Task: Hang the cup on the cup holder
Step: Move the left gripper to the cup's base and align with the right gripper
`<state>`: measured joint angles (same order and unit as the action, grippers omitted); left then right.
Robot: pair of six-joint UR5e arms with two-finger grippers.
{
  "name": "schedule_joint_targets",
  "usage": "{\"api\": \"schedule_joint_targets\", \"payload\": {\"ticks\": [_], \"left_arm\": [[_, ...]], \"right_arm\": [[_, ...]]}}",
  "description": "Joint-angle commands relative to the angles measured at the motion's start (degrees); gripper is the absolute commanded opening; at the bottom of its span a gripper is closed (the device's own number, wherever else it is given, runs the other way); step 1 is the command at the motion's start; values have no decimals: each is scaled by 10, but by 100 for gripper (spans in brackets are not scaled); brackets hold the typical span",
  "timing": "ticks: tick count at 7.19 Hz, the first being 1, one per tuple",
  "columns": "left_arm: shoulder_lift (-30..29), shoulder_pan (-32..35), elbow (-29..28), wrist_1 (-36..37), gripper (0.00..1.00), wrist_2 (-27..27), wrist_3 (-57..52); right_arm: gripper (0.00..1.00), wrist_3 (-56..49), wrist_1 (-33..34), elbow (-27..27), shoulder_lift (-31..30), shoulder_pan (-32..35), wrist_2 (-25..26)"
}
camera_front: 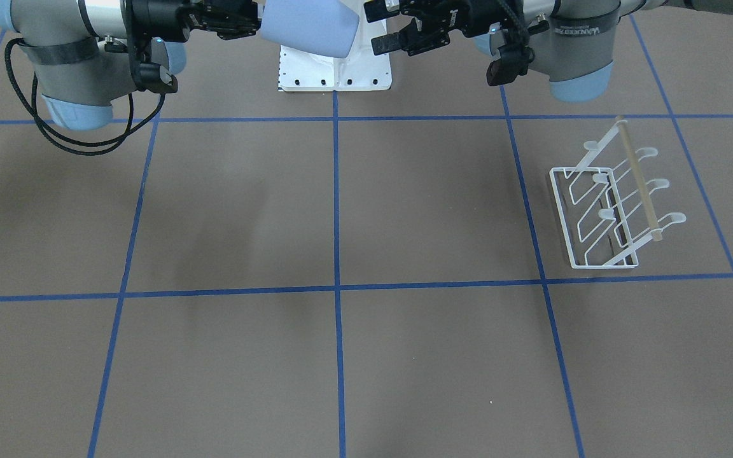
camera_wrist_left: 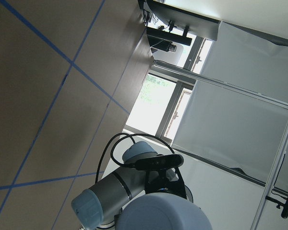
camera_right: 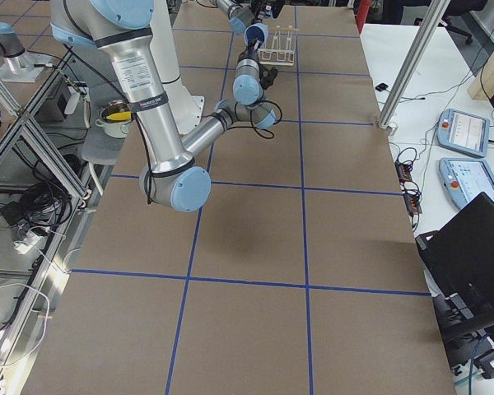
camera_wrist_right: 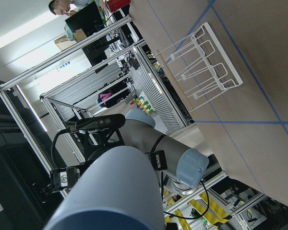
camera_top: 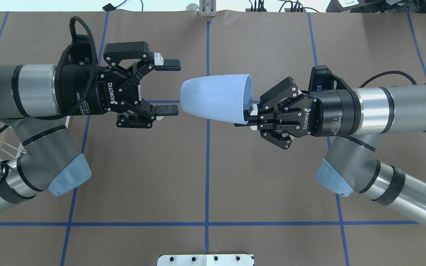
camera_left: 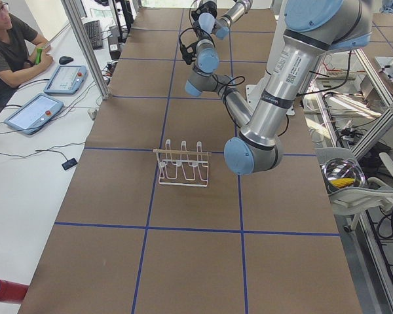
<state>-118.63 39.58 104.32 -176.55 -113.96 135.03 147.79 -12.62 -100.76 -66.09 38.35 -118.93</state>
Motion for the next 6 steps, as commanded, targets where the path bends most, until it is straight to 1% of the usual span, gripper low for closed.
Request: {"api": "schedule_joint_targets", "payload": {"ticks": [1,4,5,6], "left_arm": [[-5,-9,-1,-8,97,5,1],[-5,-34,-1,-29,97,5,8],[-5,-37,-2,-47,97,6,8],[-5,-38,-3,-60,97,7,15]], "right_arm": [[0,5,-12,0,6,-16,3],[0,18,-28,1,14,-19,7],[0,29,-40,2,14,-19,12],[0,30,-61,16,14,-20,12]]}}
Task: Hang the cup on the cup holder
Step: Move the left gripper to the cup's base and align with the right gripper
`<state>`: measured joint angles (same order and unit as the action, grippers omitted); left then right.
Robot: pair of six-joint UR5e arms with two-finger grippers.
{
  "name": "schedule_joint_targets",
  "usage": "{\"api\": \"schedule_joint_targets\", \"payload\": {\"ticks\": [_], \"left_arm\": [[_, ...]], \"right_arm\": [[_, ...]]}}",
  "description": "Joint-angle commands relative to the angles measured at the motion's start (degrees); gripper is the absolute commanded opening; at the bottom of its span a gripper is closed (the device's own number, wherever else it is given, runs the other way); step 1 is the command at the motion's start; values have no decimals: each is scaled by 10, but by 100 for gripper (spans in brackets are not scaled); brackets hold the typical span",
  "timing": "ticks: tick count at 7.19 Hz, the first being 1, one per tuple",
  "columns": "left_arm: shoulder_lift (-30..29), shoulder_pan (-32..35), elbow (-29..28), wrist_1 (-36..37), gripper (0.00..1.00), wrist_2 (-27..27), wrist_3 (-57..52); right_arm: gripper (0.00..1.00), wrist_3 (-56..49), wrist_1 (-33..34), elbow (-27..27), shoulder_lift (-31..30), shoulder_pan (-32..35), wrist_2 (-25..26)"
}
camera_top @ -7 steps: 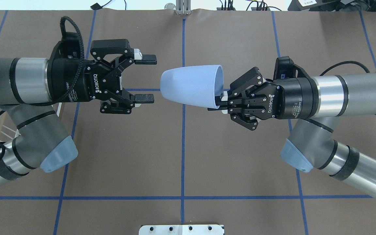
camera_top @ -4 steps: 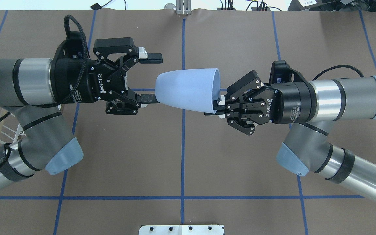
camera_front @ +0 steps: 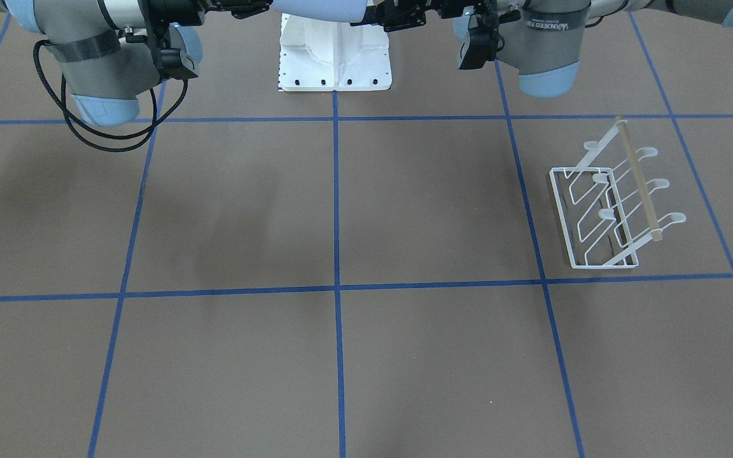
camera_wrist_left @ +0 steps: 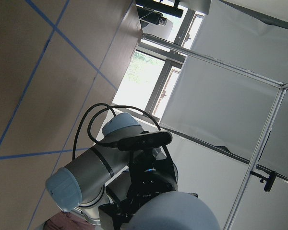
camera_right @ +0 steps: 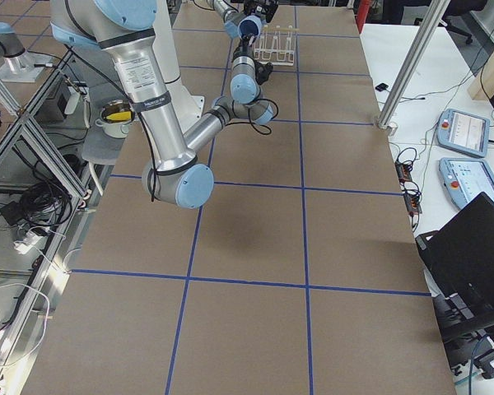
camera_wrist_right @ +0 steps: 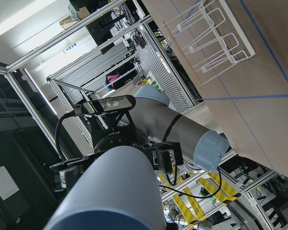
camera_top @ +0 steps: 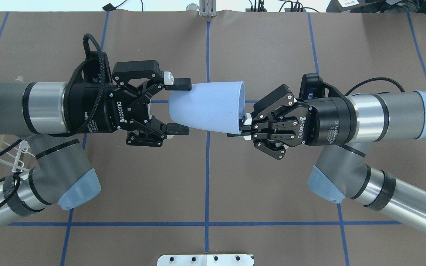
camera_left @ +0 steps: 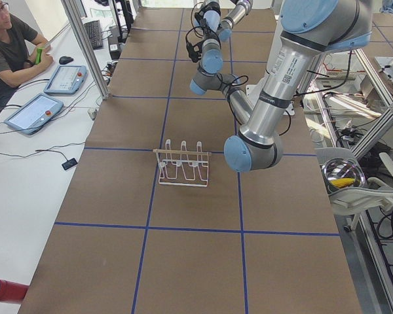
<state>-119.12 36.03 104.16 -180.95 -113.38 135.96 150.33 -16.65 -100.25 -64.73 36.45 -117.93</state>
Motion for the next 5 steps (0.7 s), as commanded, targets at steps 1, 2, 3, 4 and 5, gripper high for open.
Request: {"api": "schedule_joint_targets", "payload": {"ticks": [1,2,3,4,5], "left_arm": [[-1,-5,-1,-27,97,18,6],[-1,-14,-1,-38,97,40,6],[0,-17,-3,-43,97,43,5],[0,-17,-6,-44,97,43,5],[1,-17,-7,-44,97,43,5]], "right_arm": [[0,12,-49,25,0,-1,2],[0,13,-56,29,0,-1,2],[0,14,-62,29,1,-1,2],[0,15,-67,29,2,-1,7],[0,15,-73,29,2,-1,9]]}}
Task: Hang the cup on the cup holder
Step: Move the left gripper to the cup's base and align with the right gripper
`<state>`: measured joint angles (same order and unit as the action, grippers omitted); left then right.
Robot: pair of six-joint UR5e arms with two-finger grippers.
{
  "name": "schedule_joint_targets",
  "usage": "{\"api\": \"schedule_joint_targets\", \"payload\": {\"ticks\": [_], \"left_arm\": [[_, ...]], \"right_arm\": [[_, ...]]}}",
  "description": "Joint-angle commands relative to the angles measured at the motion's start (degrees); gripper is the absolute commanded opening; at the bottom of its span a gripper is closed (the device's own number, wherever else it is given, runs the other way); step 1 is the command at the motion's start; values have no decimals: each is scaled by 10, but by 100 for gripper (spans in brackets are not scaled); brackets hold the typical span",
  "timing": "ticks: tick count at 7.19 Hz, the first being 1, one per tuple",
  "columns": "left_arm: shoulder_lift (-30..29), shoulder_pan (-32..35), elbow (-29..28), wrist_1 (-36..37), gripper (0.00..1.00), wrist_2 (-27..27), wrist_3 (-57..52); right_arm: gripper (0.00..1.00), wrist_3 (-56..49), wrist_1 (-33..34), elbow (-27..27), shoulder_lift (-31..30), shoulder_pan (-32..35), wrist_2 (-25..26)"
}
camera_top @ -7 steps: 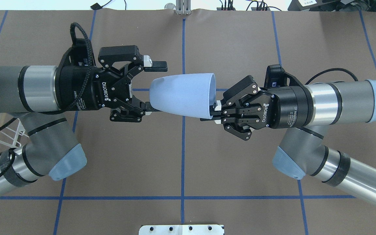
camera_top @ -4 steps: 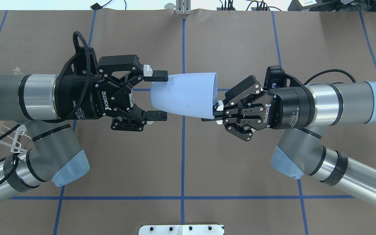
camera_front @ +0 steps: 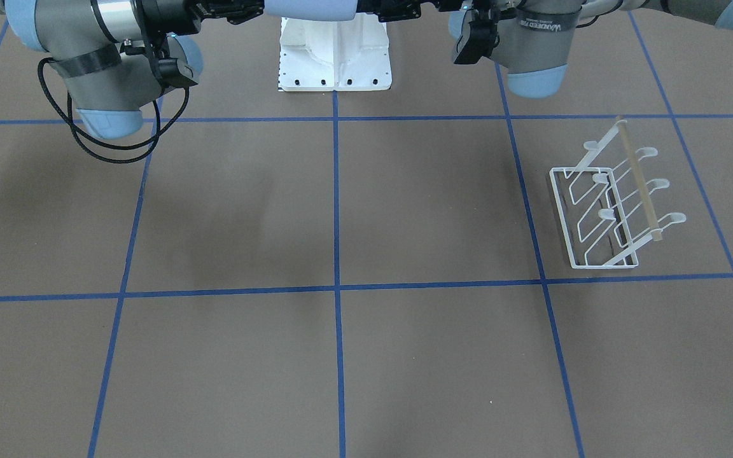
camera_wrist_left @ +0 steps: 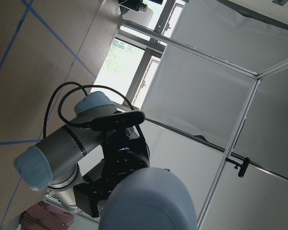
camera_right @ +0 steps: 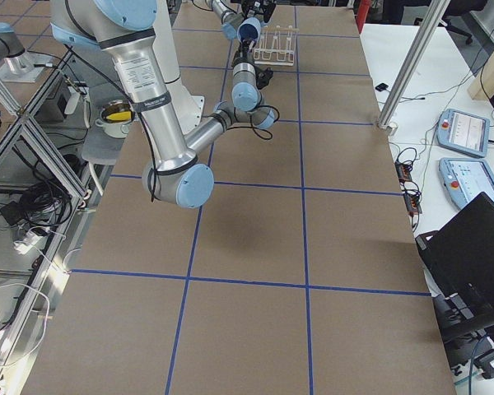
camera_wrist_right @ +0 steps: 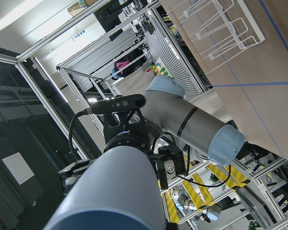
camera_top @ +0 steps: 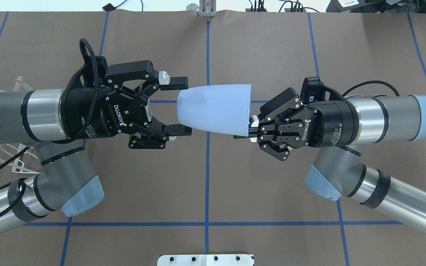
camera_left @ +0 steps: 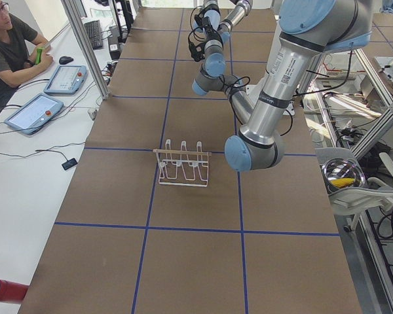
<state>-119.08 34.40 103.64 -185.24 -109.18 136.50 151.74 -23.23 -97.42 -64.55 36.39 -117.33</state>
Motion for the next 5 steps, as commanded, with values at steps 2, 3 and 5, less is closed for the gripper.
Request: {"api": "schedule_joint_targets", "payload": {"ticks": [2,3,5], "left_arm": [[0,-6,-2,-1,97,1,-1],[0,-6,-2,-1,97,1,-1],[-1,-6,-1,-1,93,2,-1]], "right_arm": [[0,0,-9,0,0,-4,5],[0,0,-9,0,0,-8,6],[0,0,-9,0,0,-11,6]]}}
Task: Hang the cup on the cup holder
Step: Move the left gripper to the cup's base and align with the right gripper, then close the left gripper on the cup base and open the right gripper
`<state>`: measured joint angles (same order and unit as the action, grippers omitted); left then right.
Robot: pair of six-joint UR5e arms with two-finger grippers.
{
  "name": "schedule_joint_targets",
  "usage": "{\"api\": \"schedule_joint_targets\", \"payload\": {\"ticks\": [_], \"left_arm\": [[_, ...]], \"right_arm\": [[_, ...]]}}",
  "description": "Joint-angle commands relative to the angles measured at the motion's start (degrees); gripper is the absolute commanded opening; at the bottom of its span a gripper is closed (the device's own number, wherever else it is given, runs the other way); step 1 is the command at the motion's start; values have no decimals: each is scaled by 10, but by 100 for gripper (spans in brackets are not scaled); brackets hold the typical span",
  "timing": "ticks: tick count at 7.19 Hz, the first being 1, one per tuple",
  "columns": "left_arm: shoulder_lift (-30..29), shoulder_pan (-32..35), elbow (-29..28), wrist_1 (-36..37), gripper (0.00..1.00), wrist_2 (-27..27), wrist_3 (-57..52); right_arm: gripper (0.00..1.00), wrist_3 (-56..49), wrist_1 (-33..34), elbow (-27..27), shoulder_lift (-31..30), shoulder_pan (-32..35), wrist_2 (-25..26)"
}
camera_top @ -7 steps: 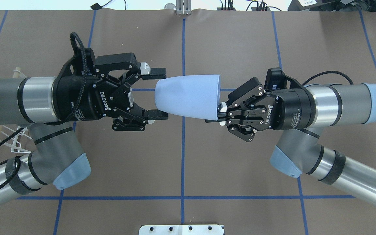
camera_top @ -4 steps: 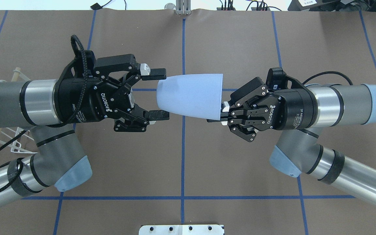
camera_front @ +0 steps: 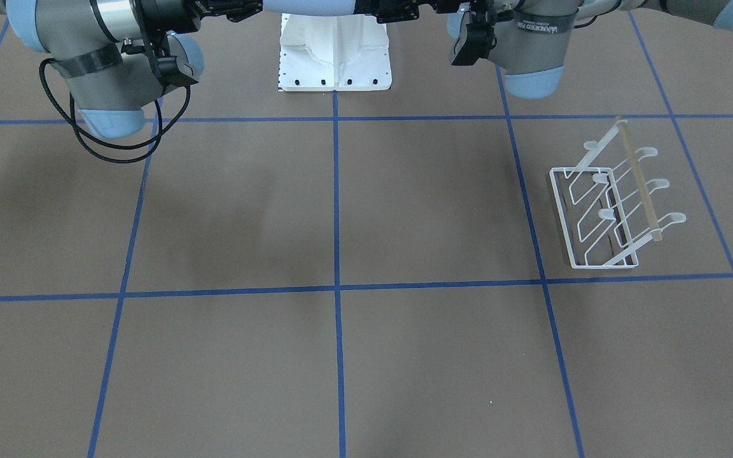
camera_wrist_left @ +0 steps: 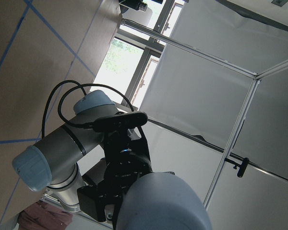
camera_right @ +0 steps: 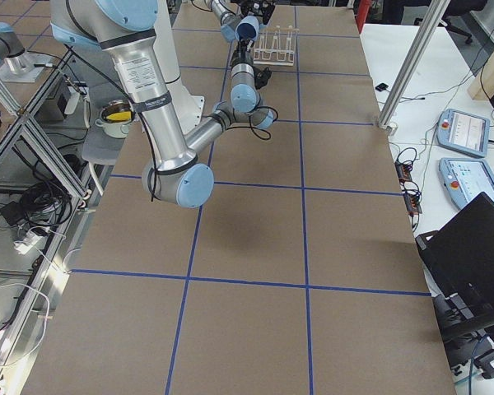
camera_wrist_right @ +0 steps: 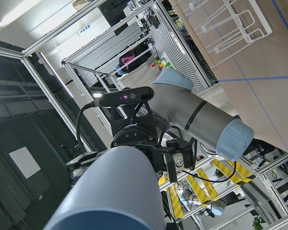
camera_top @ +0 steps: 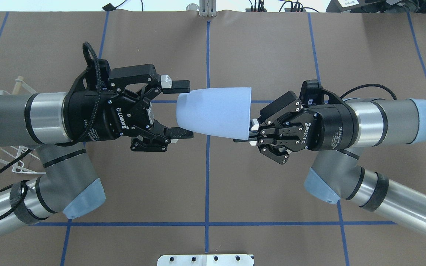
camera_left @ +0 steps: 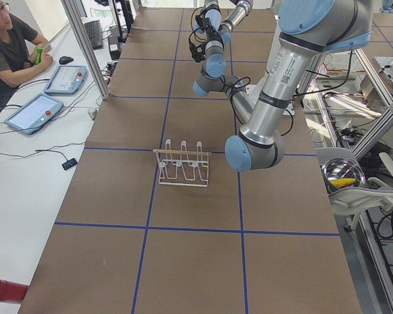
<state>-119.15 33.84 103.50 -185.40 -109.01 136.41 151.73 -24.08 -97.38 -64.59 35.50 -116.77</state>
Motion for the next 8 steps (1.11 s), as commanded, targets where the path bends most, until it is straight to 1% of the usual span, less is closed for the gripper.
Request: {"api": "schedule_joint_targets", "payload": {"ticks": [1,2,3,4,6,7,8], "left_arm": [[0,-6,0,0,76,13,1],[0,-17,0,0,23,15,0],[1,-17,0,0,0,15,0],[1,-17,0,1,0,15,0],[5,-16,5,1,0,15,-4],[6,-10,7,0,0,15,-8],[8,13,6,0,0,14,-11]], "right_arm": [[0,0,0,0,0,-3,1],[0,-1,0,-1,0,-3,2],[51,-1,2,0,-1,-3,18],[98,-2,5,1,-4,-2,22],[99,-47,4,4,-8,18,23],[100,-49,4,5,-9,32,23],[100,-62,4,6,-17,58,19]]}}
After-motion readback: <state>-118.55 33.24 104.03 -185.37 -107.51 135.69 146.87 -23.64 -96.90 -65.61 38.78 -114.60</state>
